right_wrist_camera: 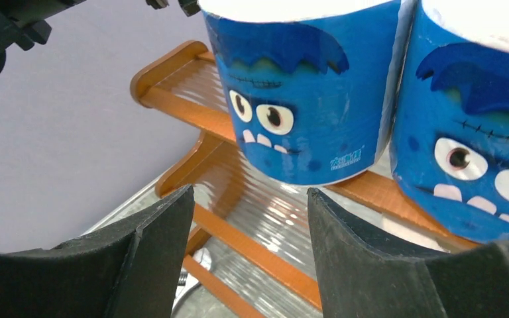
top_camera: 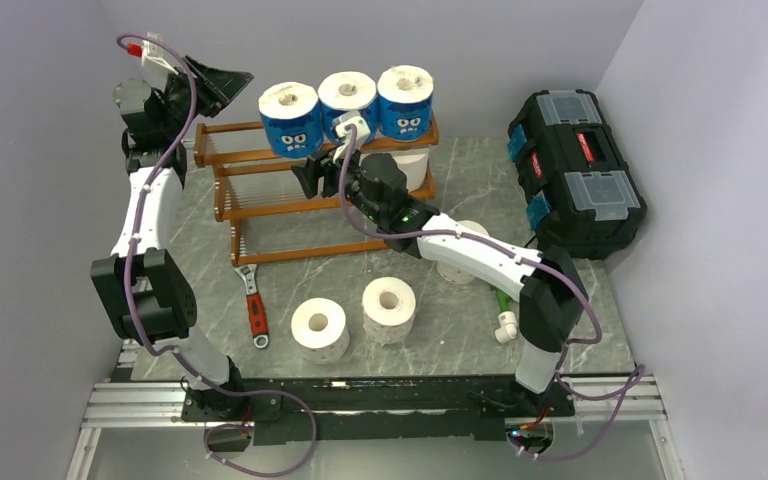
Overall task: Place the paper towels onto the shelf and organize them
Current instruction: Adjust the paper towel on the shelf.
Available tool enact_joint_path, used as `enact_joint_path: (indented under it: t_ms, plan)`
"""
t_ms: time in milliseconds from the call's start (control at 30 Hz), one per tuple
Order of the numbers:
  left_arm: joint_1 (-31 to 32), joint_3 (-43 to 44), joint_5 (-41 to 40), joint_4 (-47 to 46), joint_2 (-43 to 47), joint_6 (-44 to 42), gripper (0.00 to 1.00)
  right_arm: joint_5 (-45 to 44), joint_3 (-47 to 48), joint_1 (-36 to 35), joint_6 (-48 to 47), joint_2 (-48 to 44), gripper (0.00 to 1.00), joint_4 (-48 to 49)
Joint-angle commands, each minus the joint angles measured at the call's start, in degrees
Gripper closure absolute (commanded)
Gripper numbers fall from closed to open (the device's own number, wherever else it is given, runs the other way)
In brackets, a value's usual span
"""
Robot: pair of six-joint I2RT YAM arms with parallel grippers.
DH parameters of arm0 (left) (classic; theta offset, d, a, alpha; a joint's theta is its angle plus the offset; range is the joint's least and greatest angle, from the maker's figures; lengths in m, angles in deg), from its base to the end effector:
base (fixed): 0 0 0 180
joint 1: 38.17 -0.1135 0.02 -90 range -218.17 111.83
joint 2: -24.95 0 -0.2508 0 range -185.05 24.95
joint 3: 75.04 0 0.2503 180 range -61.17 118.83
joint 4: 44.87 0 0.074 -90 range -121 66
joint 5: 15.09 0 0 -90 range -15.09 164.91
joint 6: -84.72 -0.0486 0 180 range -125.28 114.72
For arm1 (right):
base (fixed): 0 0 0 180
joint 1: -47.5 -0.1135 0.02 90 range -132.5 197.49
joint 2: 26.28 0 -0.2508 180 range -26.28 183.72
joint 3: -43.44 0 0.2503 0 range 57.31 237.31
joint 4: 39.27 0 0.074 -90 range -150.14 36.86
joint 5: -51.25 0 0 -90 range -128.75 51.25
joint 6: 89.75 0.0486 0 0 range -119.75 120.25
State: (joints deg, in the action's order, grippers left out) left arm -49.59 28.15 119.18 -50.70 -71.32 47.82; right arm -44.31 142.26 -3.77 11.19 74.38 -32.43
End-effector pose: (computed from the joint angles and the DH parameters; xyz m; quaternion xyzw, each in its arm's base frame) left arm 0.4007 0.0463 0.4170 -0.0597 0.6461 -0.4773 0.5927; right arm 0.2780 0.3391 0.3626 -0.1991 0.6458 0.3524 0.6475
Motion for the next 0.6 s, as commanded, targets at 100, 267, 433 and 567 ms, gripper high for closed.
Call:
enact_joint_path:
  t_ms: [100,267,433,567]
  plan:
    - [0.8,2.3,2.0,-5.6,-2.1,1.9,0.32,-4.3,5.9,-0.3,-3.7,3.5,0.33,3.7]
    - [1.5,4.2,3.3,-6.1,-3.6,2.4,0.31,-6.0,7.9,-0.6,-4.9,5.4,0.33,4.4]
    - [2.9,4.5,4.0,-6.0,-4.4,1.9,0.32,-8.2,10.8,-0.5,-4.9,7.7,0.33,3.8]
    - [3.8,4.6,4.6,-5.5,-4.6,1.2,0.33,-9.5,12.4,-0.6,-5.0,9.2,0.33,3.3]
